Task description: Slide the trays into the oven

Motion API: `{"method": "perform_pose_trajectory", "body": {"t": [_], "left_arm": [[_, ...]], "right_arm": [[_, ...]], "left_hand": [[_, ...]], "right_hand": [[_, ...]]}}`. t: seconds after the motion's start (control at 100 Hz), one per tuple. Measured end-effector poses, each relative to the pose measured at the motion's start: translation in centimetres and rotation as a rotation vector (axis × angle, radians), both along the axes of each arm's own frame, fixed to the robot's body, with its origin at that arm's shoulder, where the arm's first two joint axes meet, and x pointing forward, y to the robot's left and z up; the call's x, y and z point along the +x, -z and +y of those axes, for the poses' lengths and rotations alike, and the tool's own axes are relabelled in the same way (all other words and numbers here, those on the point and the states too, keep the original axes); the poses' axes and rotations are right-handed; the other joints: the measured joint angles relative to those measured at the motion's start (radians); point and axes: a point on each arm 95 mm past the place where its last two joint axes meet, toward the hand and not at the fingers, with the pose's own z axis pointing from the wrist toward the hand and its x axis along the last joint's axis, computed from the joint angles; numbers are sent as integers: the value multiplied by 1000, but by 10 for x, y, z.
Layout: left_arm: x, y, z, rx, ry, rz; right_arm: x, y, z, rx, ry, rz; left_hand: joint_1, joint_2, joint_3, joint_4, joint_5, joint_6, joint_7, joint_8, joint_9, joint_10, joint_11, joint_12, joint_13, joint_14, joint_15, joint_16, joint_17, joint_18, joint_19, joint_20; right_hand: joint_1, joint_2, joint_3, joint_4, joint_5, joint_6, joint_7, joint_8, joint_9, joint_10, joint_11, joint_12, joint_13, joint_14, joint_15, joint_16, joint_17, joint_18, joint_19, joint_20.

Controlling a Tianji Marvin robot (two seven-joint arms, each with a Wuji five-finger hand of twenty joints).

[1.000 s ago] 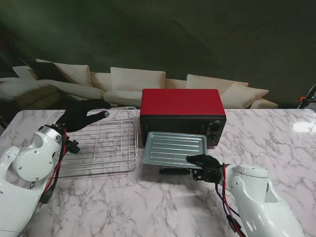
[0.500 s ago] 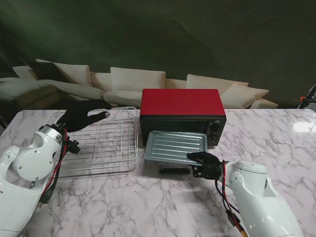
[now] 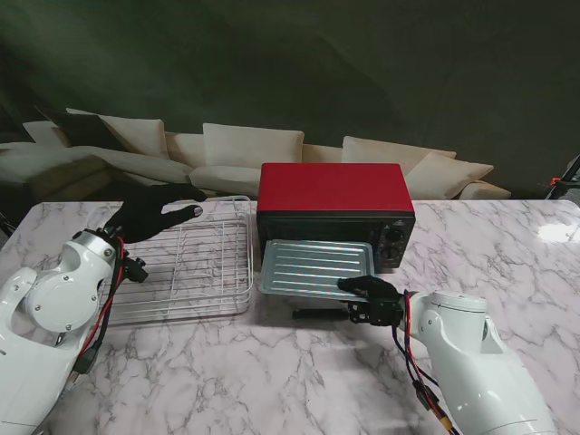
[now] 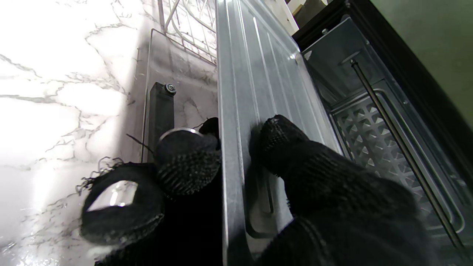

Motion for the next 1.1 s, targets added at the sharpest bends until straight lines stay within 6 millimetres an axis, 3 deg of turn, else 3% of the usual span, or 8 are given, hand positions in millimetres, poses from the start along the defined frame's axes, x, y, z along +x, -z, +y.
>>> {"method": "perform_pose_trajectory", "body": {"t": [0.74,1.1], "left_arm": [[0,-1,-1,1,3,3],[0,-1,1,1,-1,6]], "right_arm": [[23,8,-9,-54,-19,-31],[24,9,-13,-54,-55,-56]], "left_hand": [[0,0,0,0,0,0,0,0,0,0,0,0,0,0,0,0,0,7,0,0],[0,0,0,0,0,0,0,0,0,0,0,0,0,0,0,0,0,8,-8,0]], "right_hand": [[-8,19,-47,1,-1,-49,-26,67,-2,-41,8,48,0,-6,0,0,0,-7,15,-1],[-8,27,-57,1,-1,-52,-28,88,-2,-49,9,62,0,-6,0,0,-4,-8,16,-1]]}}
